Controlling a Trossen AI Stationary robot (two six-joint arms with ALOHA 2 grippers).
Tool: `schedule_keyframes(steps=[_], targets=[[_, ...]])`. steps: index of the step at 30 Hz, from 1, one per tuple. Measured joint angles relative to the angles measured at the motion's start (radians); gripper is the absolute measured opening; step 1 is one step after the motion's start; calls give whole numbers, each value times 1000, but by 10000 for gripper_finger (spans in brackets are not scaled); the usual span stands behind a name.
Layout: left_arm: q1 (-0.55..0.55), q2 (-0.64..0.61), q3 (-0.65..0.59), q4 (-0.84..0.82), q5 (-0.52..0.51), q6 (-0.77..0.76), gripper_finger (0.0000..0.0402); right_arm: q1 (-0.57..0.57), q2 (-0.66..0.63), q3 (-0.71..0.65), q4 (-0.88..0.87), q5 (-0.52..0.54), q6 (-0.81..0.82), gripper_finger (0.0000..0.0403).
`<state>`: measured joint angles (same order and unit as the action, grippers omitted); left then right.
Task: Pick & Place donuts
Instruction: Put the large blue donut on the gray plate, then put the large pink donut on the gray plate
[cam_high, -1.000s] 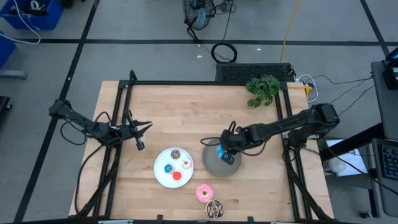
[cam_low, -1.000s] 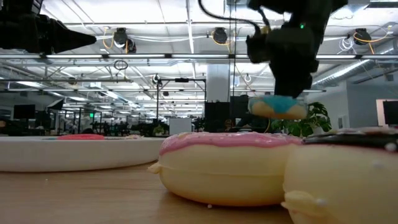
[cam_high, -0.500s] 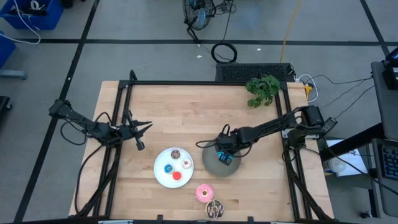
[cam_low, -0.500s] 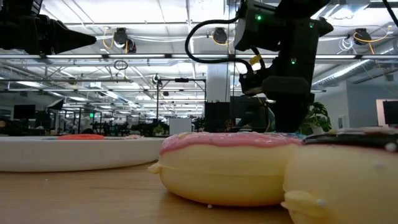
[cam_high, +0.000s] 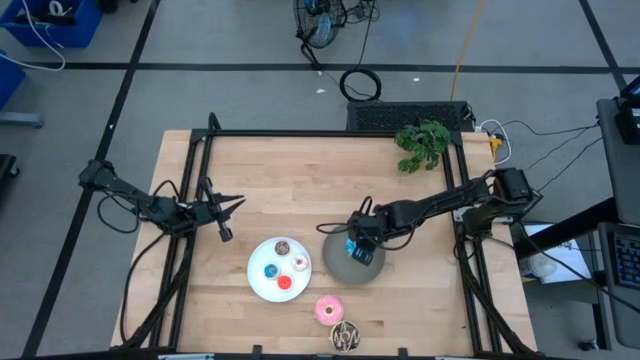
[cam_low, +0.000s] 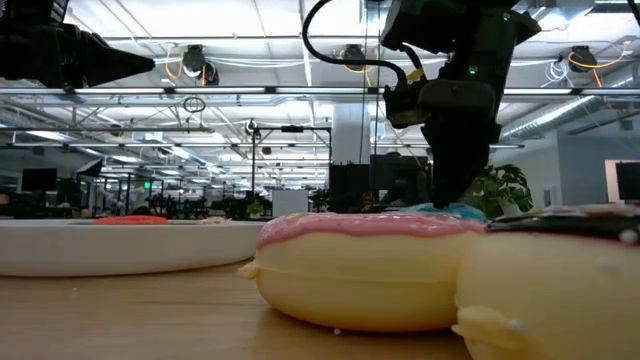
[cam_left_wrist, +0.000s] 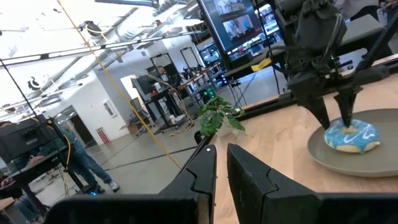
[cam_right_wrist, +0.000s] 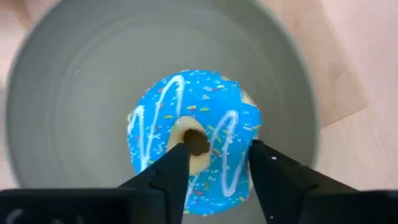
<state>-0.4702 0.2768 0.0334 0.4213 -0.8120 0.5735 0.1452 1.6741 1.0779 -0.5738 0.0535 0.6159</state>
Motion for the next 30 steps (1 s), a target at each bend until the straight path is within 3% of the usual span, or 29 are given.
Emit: schedule_keyframes(steps=[8, 15, 19, 25, 30], targets=[[0, 0, 0, 0, 0, -2, 47, -2, -16, -1, -28, -30, -1, 199], [0, 0, 0, -1, 0, -2, 47, 6, -158, -1, -134, -30, 27, 193], [0, 0, 0, -1, 0, -2, 47, 90, -247, -1, -81, -20, 1, 183], [0, 0, 0, -1, 8, -7, 47, 296, -286, -1, 36, 150, 28, 146], [0, 0, 0, -2, 6, -25, 47, 466, -256, -36, 96, 392, 77, 72]])
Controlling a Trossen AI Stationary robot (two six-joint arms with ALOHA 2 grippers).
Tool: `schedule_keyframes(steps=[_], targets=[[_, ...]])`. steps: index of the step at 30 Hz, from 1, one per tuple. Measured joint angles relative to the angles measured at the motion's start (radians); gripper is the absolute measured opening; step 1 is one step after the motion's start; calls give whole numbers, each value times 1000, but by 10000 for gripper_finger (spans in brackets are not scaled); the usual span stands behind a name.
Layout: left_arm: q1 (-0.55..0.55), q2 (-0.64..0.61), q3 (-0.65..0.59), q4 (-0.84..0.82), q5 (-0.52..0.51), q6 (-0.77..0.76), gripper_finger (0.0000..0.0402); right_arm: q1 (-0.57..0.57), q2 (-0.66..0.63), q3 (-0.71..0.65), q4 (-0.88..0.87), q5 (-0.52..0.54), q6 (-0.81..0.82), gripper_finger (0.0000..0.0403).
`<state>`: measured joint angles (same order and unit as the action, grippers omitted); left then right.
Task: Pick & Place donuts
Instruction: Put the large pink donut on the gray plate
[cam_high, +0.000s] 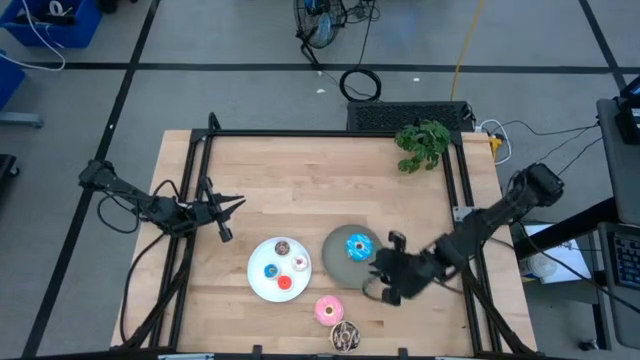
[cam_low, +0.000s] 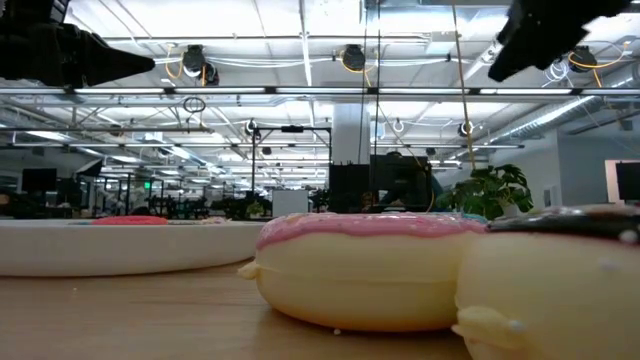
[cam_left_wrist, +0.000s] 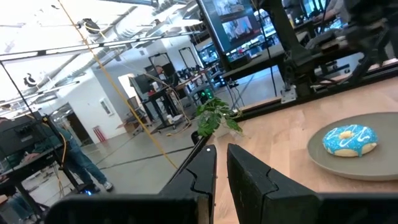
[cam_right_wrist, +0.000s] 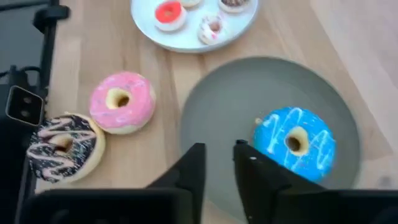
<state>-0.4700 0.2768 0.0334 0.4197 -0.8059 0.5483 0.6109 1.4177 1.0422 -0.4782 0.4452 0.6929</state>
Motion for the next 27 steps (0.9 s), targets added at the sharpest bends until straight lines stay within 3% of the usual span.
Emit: schedule_keyframes(steps=[4, 14, 27], targets=[[0, 0, 0, 1, 5, -2, 47, 81, 33, -62, 197, 101, -38, 9], [0, 0, 0, 2, 13, 0, 47, 103, 122, -221, 639, 163, -151, 1], [0, 0, 0, -1, 12, -1, 47, 149, 140, -242, 685, 165, -276, 1]])
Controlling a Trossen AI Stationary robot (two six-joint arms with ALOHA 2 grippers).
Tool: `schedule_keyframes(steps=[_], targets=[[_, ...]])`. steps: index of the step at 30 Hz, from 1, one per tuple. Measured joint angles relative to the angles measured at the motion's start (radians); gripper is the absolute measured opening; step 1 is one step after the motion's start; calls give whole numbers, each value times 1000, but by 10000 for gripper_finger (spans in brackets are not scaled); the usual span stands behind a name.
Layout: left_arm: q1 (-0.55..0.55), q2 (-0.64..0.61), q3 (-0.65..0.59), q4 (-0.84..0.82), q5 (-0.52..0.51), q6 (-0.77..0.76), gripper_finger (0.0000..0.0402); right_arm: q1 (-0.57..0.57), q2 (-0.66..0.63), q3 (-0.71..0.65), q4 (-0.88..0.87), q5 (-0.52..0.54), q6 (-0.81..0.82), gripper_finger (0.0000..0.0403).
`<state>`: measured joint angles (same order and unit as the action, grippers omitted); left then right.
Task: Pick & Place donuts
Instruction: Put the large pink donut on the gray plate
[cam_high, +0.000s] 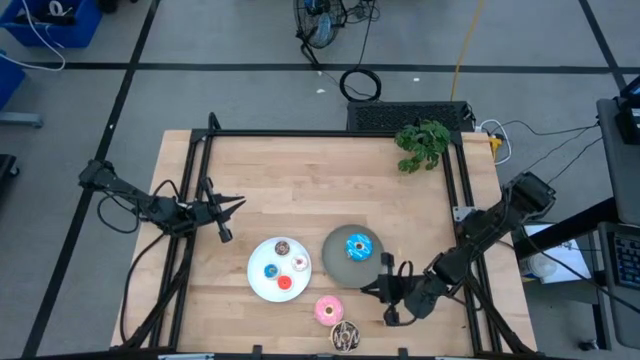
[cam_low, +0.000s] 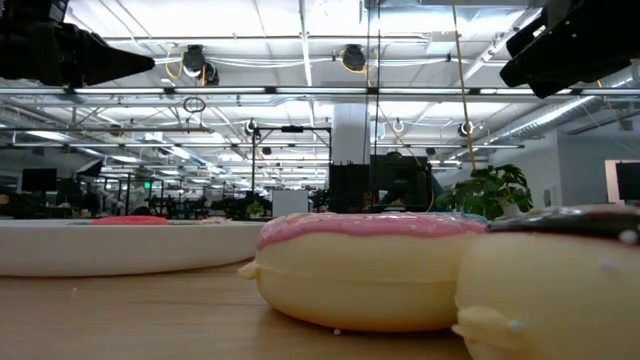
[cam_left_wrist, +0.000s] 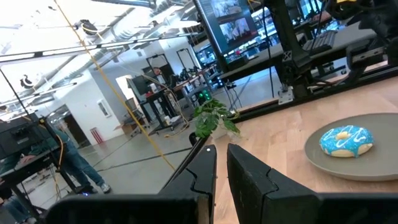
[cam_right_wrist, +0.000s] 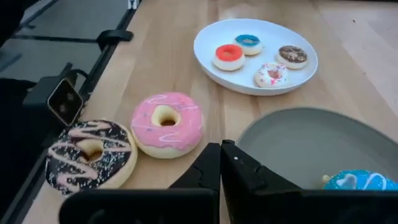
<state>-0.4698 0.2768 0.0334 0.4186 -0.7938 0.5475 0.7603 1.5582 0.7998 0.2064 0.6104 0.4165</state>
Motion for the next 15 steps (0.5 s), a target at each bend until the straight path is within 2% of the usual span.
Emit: schedule_keyframes(steps=[5, 15], targets=[[0, 0, 0, -1, 0, -4, 47, 36, 8, -2, -1, 71, -44, 1], [0, 0, 0, -4, 0, -6, 47, 58, -25, -65, 53, 73, -45, 1]])
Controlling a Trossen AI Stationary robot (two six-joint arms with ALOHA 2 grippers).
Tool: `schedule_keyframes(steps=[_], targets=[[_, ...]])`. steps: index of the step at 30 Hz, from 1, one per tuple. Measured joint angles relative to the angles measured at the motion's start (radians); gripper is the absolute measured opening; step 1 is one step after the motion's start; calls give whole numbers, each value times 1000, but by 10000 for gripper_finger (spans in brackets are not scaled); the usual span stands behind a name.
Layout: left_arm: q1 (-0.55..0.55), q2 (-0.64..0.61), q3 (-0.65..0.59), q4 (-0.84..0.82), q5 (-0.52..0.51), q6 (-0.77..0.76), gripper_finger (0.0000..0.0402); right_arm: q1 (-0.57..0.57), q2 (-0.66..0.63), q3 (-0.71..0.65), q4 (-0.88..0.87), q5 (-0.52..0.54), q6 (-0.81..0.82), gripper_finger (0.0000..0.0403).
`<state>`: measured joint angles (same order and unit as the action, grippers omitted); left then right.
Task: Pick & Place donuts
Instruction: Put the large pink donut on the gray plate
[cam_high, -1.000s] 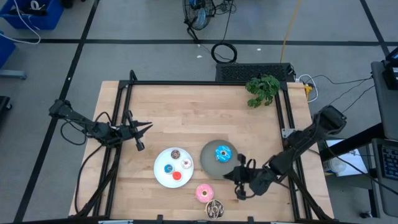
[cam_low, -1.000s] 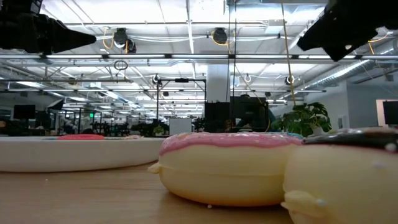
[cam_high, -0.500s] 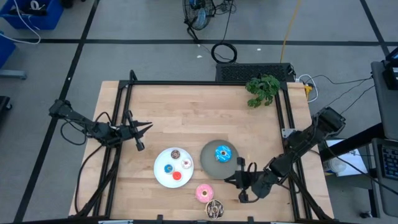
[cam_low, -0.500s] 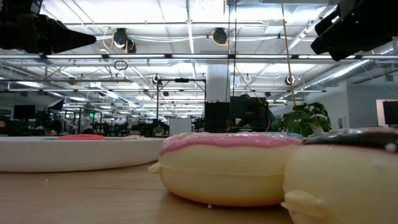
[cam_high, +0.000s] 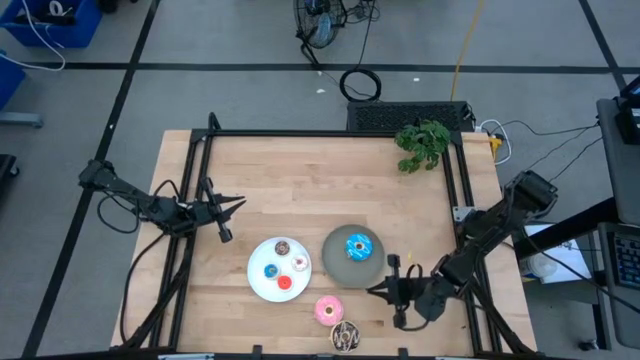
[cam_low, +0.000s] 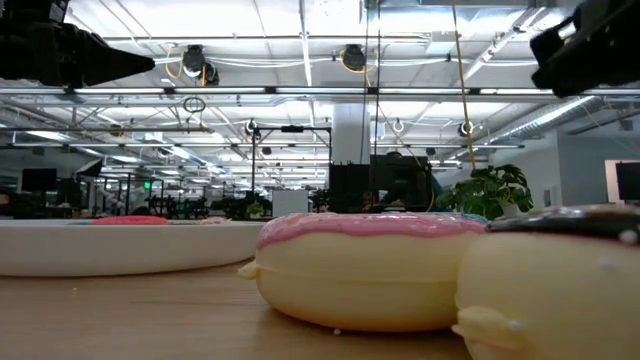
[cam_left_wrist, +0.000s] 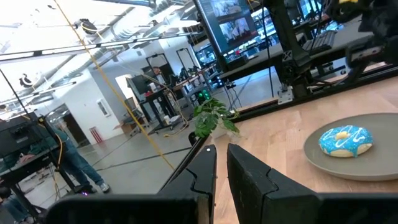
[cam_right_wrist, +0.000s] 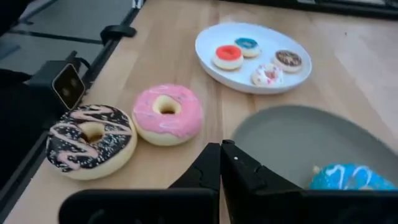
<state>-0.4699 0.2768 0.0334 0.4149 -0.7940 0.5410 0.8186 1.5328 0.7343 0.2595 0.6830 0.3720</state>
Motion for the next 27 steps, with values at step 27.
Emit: schedule_keyframes(steps=[27], targets=[[0, 0, 0, -9, -1, 0, 47, -263, 207, 468, -307, -272, 3, 0]])
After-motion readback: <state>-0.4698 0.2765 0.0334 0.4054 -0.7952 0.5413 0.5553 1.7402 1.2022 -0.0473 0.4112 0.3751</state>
